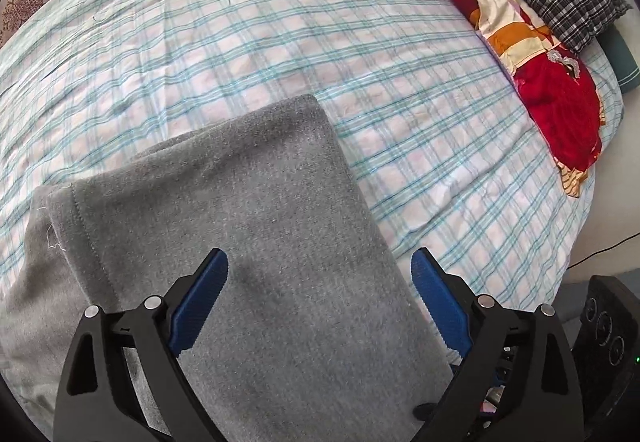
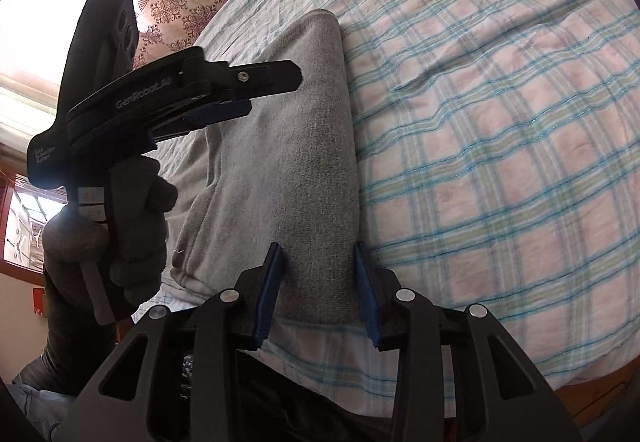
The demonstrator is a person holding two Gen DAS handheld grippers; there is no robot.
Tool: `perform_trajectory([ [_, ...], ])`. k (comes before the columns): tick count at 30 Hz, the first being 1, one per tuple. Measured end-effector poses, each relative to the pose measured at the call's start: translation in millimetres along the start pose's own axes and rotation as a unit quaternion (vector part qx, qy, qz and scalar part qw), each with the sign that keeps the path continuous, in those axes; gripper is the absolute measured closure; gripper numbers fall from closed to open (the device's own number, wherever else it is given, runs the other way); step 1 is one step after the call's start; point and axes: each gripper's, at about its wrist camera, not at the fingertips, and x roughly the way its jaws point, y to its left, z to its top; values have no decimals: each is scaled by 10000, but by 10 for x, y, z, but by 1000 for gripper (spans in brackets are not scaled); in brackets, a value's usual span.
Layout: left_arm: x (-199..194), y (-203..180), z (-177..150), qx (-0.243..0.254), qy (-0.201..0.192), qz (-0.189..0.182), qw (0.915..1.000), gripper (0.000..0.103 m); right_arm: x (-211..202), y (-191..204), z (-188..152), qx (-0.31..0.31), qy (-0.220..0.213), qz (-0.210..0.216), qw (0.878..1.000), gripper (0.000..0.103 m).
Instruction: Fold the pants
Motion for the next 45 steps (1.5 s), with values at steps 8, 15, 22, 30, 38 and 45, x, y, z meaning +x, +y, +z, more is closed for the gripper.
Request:
perform_trajectory([
  [8, 338, -182, 249, 69, 559, 599, 9966, 9, -78, 194, -18, -504, -180, 35, 9986, 69],
  [15, 496, -319, 320, 272, 716, 954, 9925, 10, -83, 523, -113, -1223, -427, -323, 9911, 69],
  [22, 492, -337, 351, 325, 609, 1103, 9915, 28, -53, 677, -141, -1444, -518, -420, 9873, 69],
  [30, 305, -73, 319, 123, 392, 715, 9966, 64, -84, 694, -203, -1332, -726, -798, 9852, 47],
  [38, 54, 223, 245, -302, 179, -13, 9994, 73, 70, 564, -126, -924, -409, -626, 9929, 71],
  [45, -466, 642, 22, -681, -224, -841, 9939, 75, -63, 1072, -161, -1708, -629, -367, 9826, 78],
])
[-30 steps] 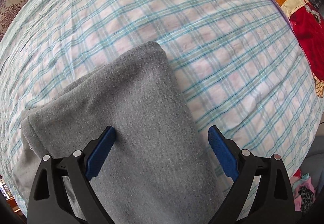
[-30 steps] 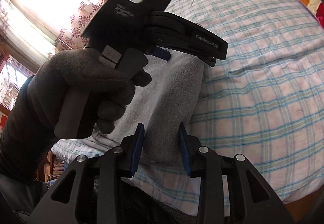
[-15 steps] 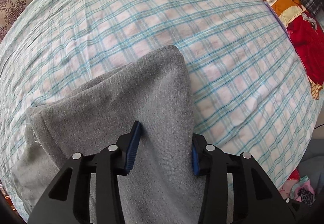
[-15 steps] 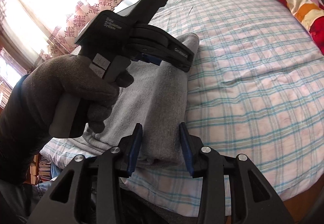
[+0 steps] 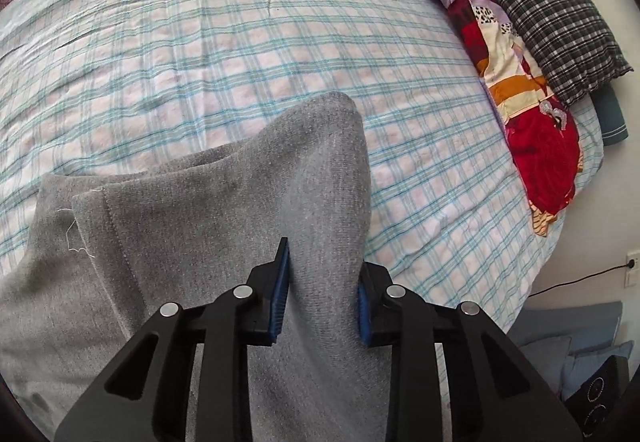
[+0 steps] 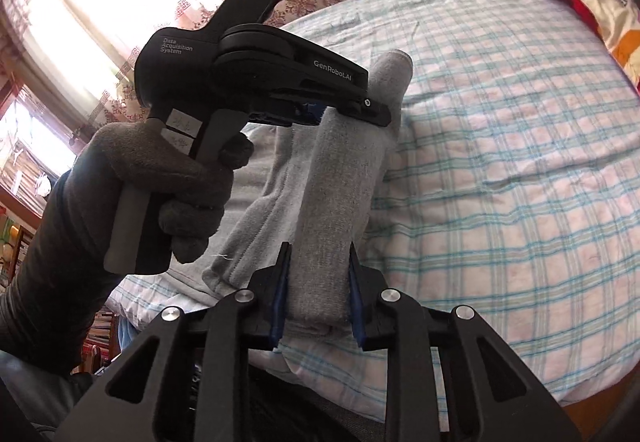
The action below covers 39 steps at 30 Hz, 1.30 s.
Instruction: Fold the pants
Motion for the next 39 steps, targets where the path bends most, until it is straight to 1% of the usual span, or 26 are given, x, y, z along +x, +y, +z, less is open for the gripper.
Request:
perform_trajectory([
  [5, -443, 291, -31, -254, -409, -566, 9972, 75, -75, 383, 203, -442, -130, 293, 9985, 78],
  [9, -809, 606, -112, -498, -782, -840, 9921, 75, -17, 762, 322, -870, -147, 540, 9946, 78],
  [14, -1269, 1112, -323, -807, -1184, -994, 9847, 75, 88, 1273, 420, -1372, -48, 830, 9870, 78],
  [19, -1594, 1700, -583, -1162, -1434, -1030, 9774, 75, 299, 1795, 448, -1816, 167, 1051, 9776, 78],
  [23, -1714, 2119, -782, -1371, -1531, -921, 9743, 75, 593, 2158, 449, -2124, 414, 1160, 9694, 79],
  [26, -1745, 2431, -927, -1572, -1567, -912, 9708, 75, 886, 2366, 459, -2321, 683, 1227, 9625, 79],
  [30, -1755, 2788, -1098, -1808, -1613, -952, 9655, 75, 1148, 2654, 411, -2566, 968, 1249, 9535, 79],
  [39, -1697, 3392, -1391, -2251, -1634, -1003, 9553, 75, 1742, 3018, 348, -2802, 1452, 1329, 9395, 78],
])
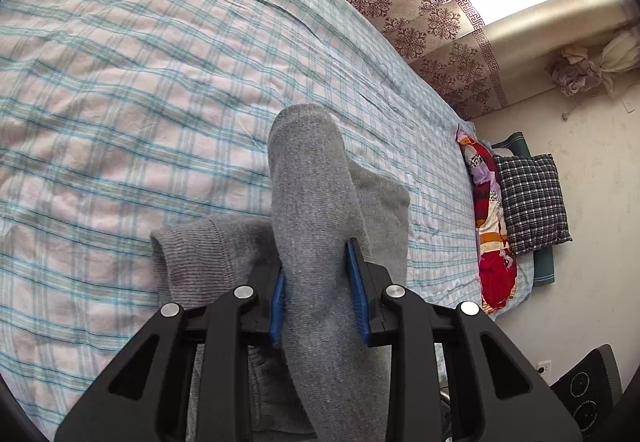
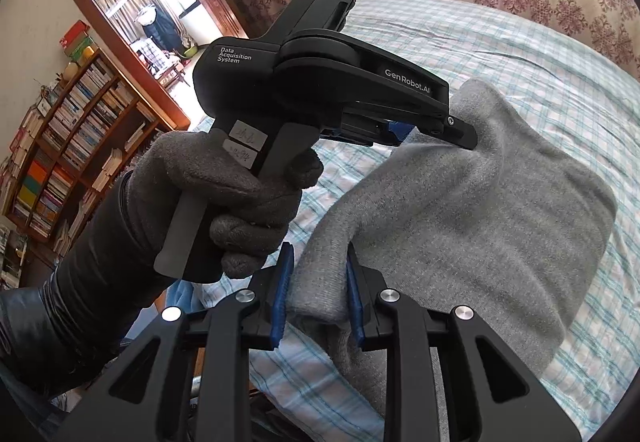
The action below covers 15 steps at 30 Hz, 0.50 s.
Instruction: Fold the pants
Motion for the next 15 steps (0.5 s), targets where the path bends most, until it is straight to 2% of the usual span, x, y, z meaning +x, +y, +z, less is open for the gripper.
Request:
perform_trajectory([
  [10, -61, 390, -20, -303, -57, 21, 9995, 75, 427, 27, 67, -47, 205, 224, 9995, 78],
  [15, -83, 555, -107, -491, -92, 209, 9985, 72, 782, 3, 22, -51, 533, 232, 9983, 78],
])
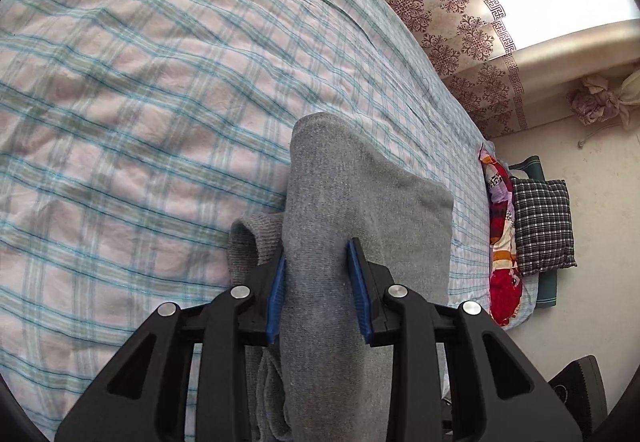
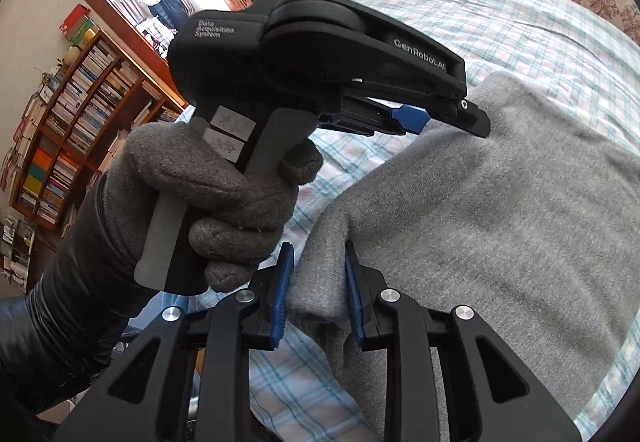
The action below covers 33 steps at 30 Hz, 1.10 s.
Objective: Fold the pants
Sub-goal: 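Lower the fold onto the pants and open both grippers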
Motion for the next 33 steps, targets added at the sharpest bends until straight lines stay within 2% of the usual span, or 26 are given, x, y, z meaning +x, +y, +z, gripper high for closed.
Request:
perform_trajectory([
  [2, -32, 7, -33, 24, -88, 154, 9998, 72, 82, -48, -16, 96, 97, 56, 9999, 77],
  [5, -96, -85, -73, 241, -244, 610, 9976, 60, 111, -87, -20, 168, 99, 175, 9997, 69],
  [7, -159, -170, -94, 416, -366, 918, 9942, 58, 73, -39, 6, 55, 22, 208, 9998, 66],
  [10, -321, -288, -137, 548, -610, 1261, 9886, 58, -154, -10, -38, -211, -193, 270, 9992, 66],
  [13, -520, -476, -232, 854, -880, 1593, 9796, 58, -485, -88, -132, -302, -451, 208, 9983, 66],
  [17, -697, -813, -483, 1448, -1076, 1639, 9698, 57, -967, -324, -383, -90, -742, -160, 9971, 66],
  [20, -661, -1004, -715, 1772, -969, 1588, 9664, 57, -1219, -500, -627, 162, -809, -473, 9955, 66],
  [24, -478, -1081, -1009, 1933, -686, 1611, 9654, 57, -1339, -679, -930, 294, -601, -612, 9959, 66],
  [29, -307, -949, -1222, 1857, -478, 1857, 9637, 57, -1114, -648, -1224, 21, -99, -749, 9971, 66],
  [33, -238, -806, -1261, 1731, -501, 1953, 9640, 57, -910, -668, -1378, 37, 280, -659, 9974, 63],
])
